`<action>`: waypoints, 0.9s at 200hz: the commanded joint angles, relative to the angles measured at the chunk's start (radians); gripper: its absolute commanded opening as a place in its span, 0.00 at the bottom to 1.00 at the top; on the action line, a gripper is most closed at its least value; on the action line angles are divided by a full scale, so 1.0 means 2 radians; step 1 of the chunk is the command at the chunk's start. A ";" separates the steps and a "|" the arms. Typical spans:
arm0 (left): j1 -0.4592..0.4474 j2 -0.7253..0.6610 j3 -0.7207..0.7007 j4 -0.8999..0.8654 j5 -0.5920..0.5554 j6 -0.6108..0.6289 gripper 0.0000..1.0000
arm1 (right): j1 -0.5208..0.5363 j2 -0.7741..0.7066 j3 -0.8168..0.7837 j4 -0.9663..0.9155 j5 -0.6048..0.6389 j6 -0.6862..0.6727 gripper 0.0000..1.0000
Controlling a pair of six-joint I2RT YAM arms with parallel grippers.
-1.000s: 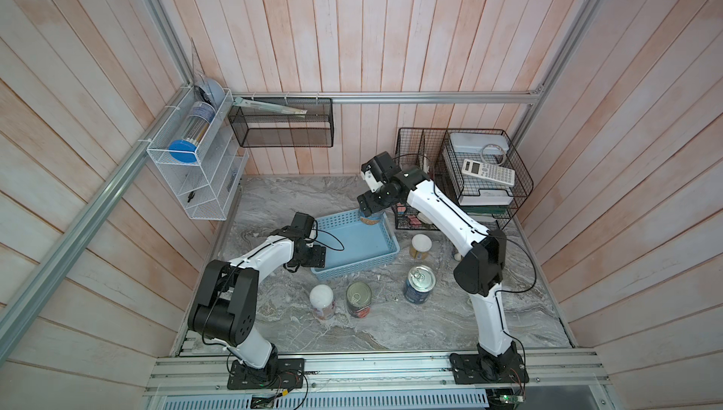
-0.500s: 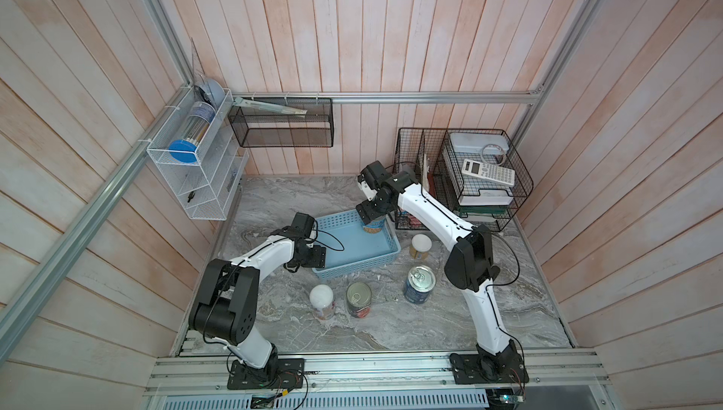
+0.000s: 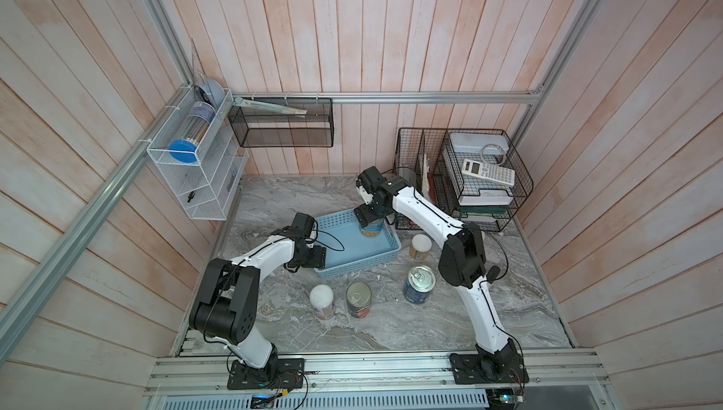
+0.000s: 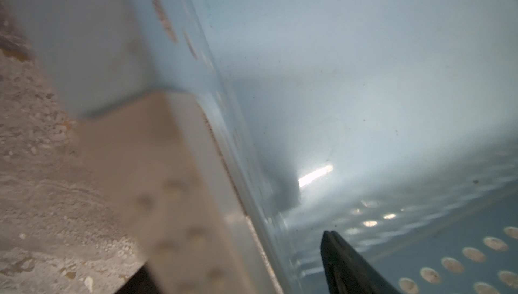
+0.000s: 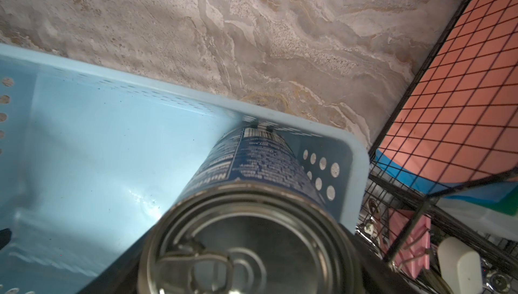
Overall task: Put the canned food in the basket
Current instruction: Place the canned food in the basket, then pick up the canned food from the center of the board.
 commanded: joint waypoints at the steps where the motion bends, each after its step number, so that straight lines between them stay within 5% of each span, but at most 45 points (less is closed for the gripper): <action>1: 0.003 0.005 0.011 0.009 0.009 0.006 0.81 | -0.002 -0.031 0.022 0.012 -0.020 0.002 0.98; 66: 0.003 0.002 0.011 0.009 0.010 0.005 0.84 | -0.001 -0.178 -0.118 0.006 -0.027 0.019 0.98; 129: 0.002 0.000 0.009 0.009 0.012 0.003 0.87 | 0.024 -0.499 -0.516 0.092 0.028 0.111 0.98; 180: 0.001 0.000 0.007 0.010 0.009 0.002 0.88 | 0.024 -0.525 -0.593 0.114 -0.001 0.144 0.98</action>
